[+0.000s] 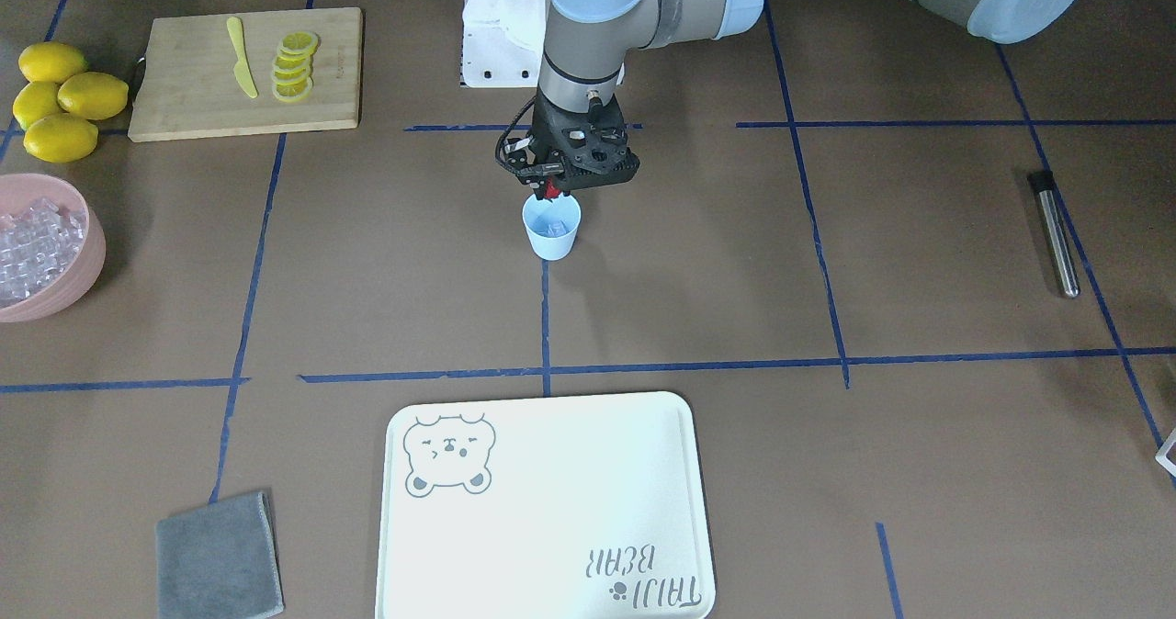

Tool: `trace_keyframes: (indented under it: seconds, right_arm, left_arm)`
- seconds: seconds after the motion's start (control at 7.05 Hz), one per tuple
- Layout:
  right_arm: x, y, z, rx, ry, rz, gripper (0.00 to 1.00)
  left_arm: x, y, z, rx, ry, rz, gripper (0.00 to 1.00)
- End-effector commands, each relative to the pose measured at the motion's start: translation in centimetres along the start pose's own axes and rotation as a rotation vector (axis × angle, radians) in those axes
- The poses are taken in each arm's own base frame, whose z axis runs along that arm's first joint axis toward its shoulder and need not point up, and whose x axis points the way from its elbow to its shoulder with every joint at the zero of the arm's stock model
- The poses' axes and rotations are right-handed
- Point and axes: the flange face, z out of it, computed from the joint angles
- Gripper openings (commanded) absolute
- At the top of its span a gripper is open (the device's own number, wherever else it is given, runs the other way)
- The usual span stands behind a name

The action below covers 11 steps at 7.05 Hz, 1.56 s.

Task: Mash ice and strawberries in cup
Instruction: 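Carry the strawberry with the left gripper over the light-blue cup, then open the left gripper to drop the strawberry into the cup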

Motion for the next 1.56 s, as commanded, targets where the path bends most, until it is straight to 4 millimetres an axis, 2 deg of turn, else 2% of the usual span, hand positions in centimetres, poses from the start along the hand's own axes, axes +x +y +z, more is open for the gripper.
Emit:
trace_keyframes:
  seconds: [0.0, 0.28, 0.43, 0.57, 0.71, 0.85, 1.42]
  right_arm:
    - [-0.04, -0.06, -0.04, 0.003, -0.001, -0.002, 0.99]
    - [-0.01, 0.01, 0.0, 0.002, -0.001, -0.001, 0.99]
    - [-0.01, 0.01, 0.0, 0.002, -0.001, -0.001, 0.99]
    - [-0.02, 0.01, 0.0, 0.002, -0.003, -0.001, 0.99]
    - [-0.02, 0.01, 0.0, 0.002, -0.003, -0.001, 0.99]
    - [0.03, 0.02, 0.05, 0.001, -0.003, 0.0, 0.99]
    - [0.42, 0.1, 0.5, -0.008, -0.003, 0.002, 0.99]
  left_arm:
    - [-0.09, -0.28, 0.73, 0.0, -0.012, -0.003, 0.03]
    - [-0.12, -0.46, 0.92, 0.01, -0.015, -0.003, 0.08]
    - [-0.05, -0.48, 0.92, 0.012, -0.015, -0.003, 0.14]
    - [-0.08, -0.51, 0.98, 0.012, -0.011, -0.002, 0.36]
    - [-0.02, -0.6, 1.24, 0.011, 0.002, 0.005, 0.64]
    - [-0.08, -0.71, 1.5, 0.013, 0.004, 0.005, 0.99]
    - [-0.24, -0.61, 1.24, 0.015, 0.006, 0.016, 1.0]
